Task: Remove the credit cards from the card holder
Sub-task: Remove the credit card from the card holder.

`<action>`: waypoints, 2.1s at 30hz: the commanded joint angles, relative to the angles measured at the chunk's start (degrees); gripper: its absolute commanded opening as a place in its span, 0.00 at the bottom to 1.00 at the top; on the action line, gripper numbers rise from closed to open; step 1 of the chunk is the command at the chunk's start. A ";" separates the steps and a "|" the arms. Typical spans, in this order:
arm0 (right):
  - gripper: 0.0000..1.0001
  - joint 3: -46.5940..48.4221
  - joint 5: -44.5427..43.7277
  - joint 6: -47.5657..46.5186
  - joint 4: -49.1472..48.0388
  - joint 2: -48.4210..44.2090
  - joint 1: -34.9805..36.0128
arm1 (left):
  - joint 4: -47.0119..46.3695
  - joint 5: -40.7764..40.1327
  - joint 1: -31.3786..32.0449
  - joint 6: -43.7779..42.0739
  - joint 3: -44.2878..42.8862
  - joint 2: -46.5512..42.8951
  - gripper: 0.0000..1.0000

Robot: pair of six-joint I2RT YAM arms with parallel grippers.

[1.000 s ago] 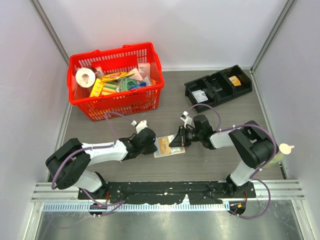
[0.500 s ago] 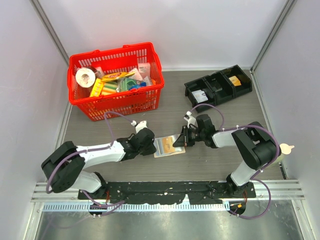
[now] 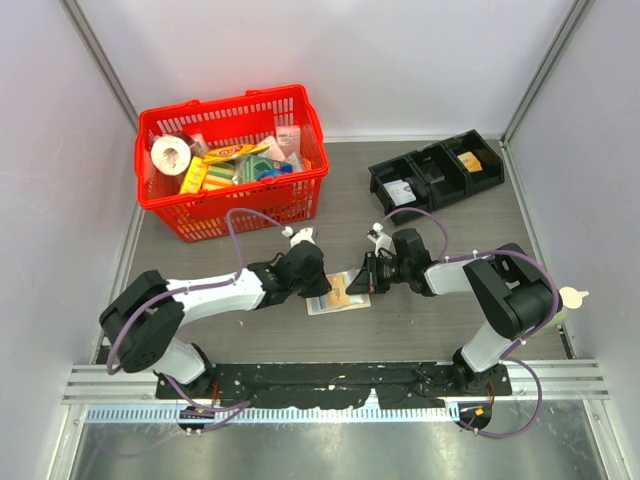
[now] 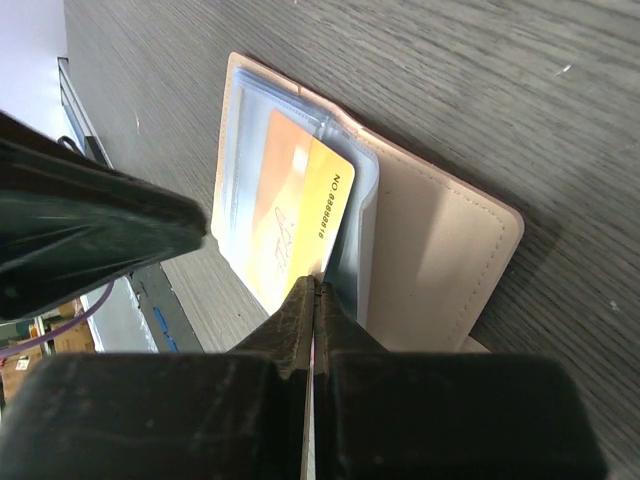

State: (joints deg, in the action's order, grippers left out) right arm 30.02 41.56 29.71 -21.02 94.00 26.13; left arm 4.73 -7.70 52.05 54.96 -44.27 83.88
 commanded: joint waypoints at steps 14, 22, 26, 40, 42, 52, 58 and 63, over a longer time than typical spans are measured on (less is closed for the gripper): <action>0.25 -0.66 0.00 4.20 -6.57 0.30 0.15 | -2.44 0.06 0.42 3.05 7.00 3.49 0.00; 0.33 -0.40 -0.43 5.09 -8.78 2.77 1.38 | -4.12 0.67 0.59 4.19 7.62 4.45 0.00; 0.21 -0.31 0.01 4.92 -9.31 3.39 1.47 | -4.29 0.41 0.68 4.54 8.41 4.19 0.00; 0.01 1.00 -3.67 -3.42 8.51 -8.11 -3.54 | -3.85 -1.26 0.59 4.72 11.05 0.94 0.00; 0.01 2.23 -5.16 -4.83 12.55 -10.66 -3.54 | -3.68 -1.52 0.59 3.58 10.61 -0.55 0.00; 0.01 15.39 -10.27 -16.96 39.52 -26.14 -3.54 | 7.65 -4.17 0.07 -17.93 -1.94 -15.57 0.56; 0.01 28.23 -9.66 -26.19 54.12 -31.33 -3.45 | 15.90 3.47 -0.46 -37.78 -13.80 -19.80 0.86; 0.01 35.54 -3.95 -34.09 60.12 -32.82 -3.37 | 26.97 15.24 -0.81 -51.86 -26.28 -16.73 0.92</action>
State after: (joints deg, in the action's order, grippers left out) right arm 60.14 33.01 4.71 30.13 62.85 22.74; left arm 20.43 -3.03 51.59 19.49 -62.52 65.04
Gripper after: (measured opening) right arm 0.029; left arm 0.910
